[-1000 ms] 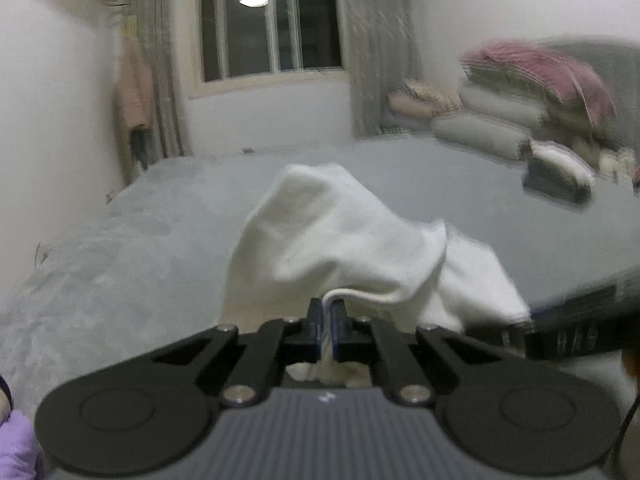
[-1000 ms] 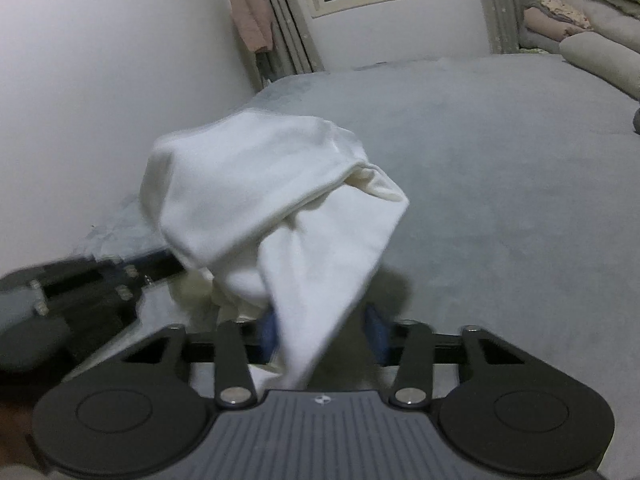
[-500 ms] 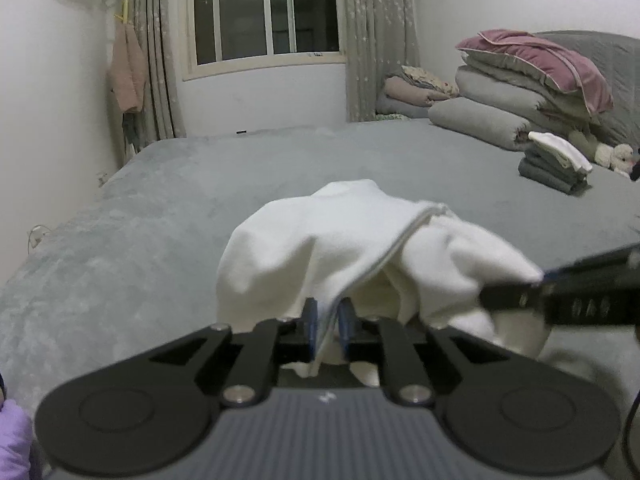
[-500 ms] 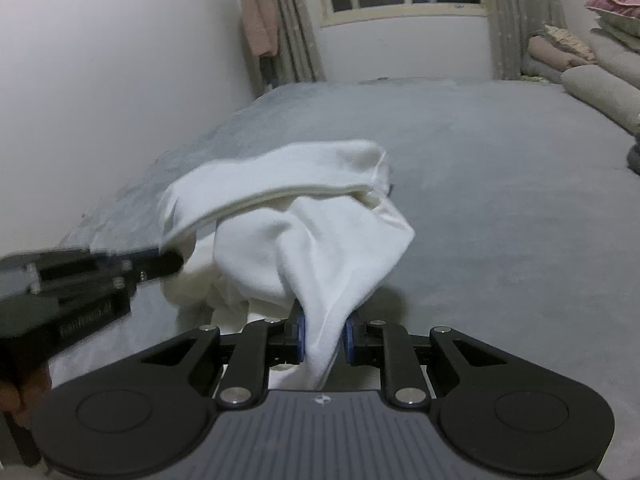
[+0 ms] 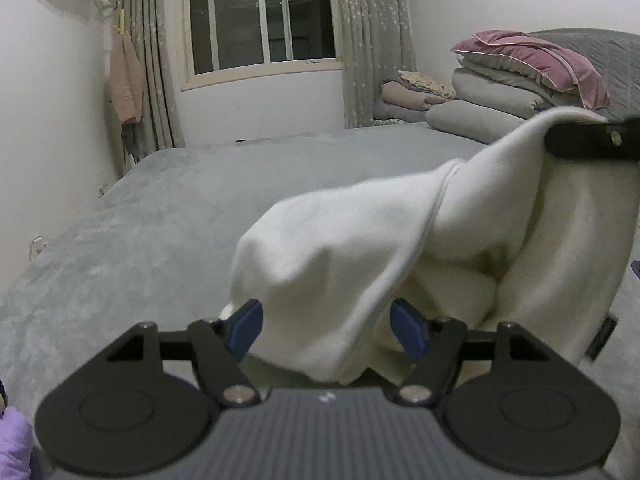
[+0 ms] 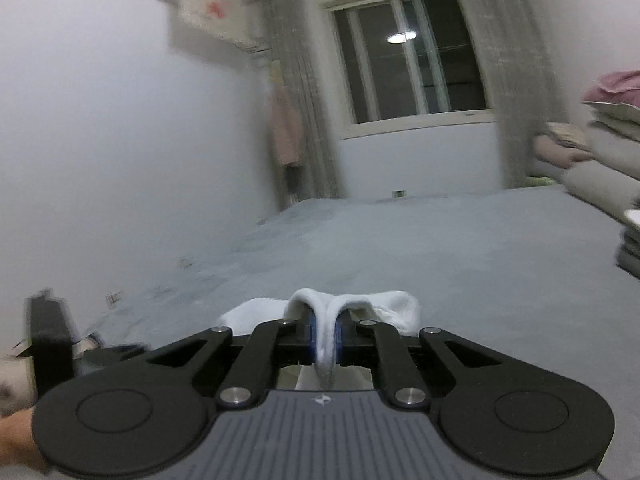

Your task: Fold clothes

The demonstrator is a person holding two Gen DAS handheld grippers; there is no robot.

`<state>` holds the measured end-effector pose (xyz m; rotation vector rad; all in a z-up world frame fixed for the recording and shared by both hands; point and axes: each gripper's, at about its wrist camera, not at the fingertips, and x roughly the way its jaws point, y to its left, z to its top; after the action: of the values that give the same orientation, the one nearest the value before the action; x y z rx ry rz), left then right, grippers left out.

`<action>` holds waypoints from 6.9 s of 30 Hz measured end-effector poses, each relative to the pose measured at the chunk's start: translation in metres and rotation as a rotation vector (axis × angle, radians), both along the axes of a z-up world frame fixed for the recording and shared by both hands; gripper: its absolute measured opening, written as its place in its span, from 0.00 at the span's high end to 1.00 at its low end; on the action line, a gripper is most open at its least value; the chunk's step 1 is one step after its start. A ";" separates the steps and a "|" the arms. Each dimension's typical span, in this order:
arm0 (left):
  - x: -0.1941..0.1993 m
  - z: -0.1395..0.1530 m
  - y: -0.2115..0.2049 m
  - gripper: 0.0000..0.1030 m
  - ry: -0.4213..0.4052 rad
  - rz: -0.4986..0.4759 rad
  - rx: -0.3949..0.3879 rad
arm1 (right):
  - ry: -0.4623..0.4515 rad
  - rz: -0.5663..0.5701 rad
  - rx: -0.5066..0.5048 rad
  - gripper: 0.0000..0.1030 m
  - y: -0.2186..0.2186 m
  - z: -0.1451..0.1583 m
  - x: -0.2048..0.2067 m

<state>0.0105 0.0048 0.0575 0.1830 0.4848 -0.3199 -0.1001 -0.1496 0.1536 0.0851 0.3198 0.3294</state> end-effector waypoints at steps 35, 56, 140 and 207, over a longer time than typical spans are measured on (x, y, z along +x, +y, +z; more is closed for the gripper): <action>0.010 0.069 0.145 0.89 0.018 0.390 -0.283 | 0.170 0.623 -0.345 0.73 0.054 -0.059 -0.022; 0.007 0.039 0.096 0.23 0.102 0.133 -0.172 | 0.223 0.146 -0.236 0.47 0.016 -0.056 0.024; -0.016 0.060 0.109 0.25 0.093 0.031 -0.539 | 0.143 -0.065 -0.163 0.96 0.019 -0.042 0.044; -0.051 0.064 0.073 0.93 0.046 -0.100 -0.527 | 0.133 0.214 -0.237 0.87 0.100 -0.056 0.021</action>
<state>-0.0410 0.0778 0.1217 -0.3140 0.4223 -0.5386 -0.0794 -0.0498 0.0972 -0.1618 0.4993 0.4967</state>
